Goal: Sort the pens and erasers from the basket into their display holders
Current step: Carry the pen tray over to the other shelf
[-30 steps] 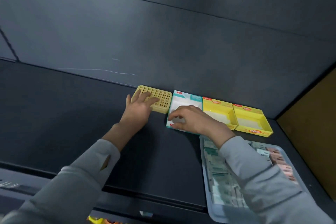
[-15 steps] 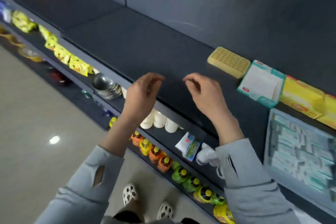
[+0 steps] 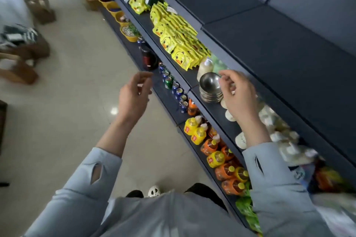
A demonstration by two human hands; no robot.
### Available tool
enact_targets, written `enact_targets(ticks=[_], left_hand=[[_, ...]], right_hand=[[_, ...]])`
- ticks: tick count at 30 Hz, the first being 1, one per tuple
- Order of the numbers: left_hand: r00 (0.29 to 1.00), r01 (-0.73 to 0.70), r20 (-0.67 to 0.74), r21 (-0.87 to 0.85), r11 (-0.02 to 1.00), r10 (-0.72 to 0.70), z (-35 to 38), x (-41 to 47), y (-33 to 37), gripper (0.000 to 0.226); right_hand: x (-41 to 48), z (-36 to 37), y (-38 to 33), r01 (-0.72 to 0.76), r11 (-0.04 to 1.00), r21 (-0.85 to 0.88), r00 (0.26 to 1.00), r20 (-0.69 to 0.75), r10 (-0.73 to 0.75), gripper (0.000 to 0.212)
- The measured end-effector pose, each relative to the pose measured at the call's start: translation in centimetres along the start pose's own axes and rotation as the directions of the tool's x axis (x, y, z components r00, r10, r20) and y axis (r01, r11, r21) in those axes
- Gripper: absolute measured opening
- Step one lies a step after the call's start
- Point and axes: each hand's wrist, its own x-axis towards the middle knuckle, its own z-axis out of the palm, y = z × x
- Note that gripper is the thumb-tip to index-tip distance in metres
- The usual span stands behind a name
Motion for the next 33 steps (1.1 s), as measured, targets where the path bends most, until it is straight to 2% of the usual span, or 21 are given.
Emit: enact_targets(ticks=[6, 12, 14, 16, 19, 28, 33], left_hand=[[0.994, 0.099, -0.049, 0.056, 0.994, -0.096, -6.9, 9.9, -5.7, 0.021], [0.992, 0.124, -0.017, 0.104, 0.987, -0.123, -9.3, 21.9, -9.5, 0.021], [0.991, 0.130, 0.000, 0.136, 0.982, -0.131, -9.7, 29.1, -10.6, 0.021], [0.994, 0.093, 0.032, 0.184, 0.979, -0.101, -9.8, 31.4, -11.0, 0.022], [0.993, 0.091, 0.049, 0.231, 0.969, -0.105, -10.4, 39.4, -11.1, 0.023], [0.977, -0.157, 0.191, 0.357, 0.921, 0.093, -10.9, 62.8, -11.5, 0.029], [0.937, -0.296, 0.296, 0.401, 0.867, 0.183, -11.5, 76.2, -12.7, 0.031]], right_hand=[[9.0, 10.5, -4.1, 0.043, 0.999, 0.011, 0.990, 0.133, -0.044, 0.023], [20.1, 18.6, -6.0, 0.099, 0.994, -0.046, 0.973, 0.215, -0.087, 0.025], [26.4, 22.1, -6.8, 0.077, 0.996, -0.054, 0.975, 0.213, -0.064, 0.025], [28.2, 23.1, -7.4, 0.097, 0.994, -0.045, 0.977, 0.195, -0.086, 0.025], [35.1, 26.7, -8.2, 0.093, 0.995, -0.021, 0.983, 0.162, -0.088, 0.025], [52.5, 36.1, -10.4, 0.031, 0.997, -0.076, 0.999, 0.030, -0.029, 0.033], [61.5, 41.1, -11.9, -0.093, 0.979, -0.183, 0.995, 0.020, 0.098, 0.042]])
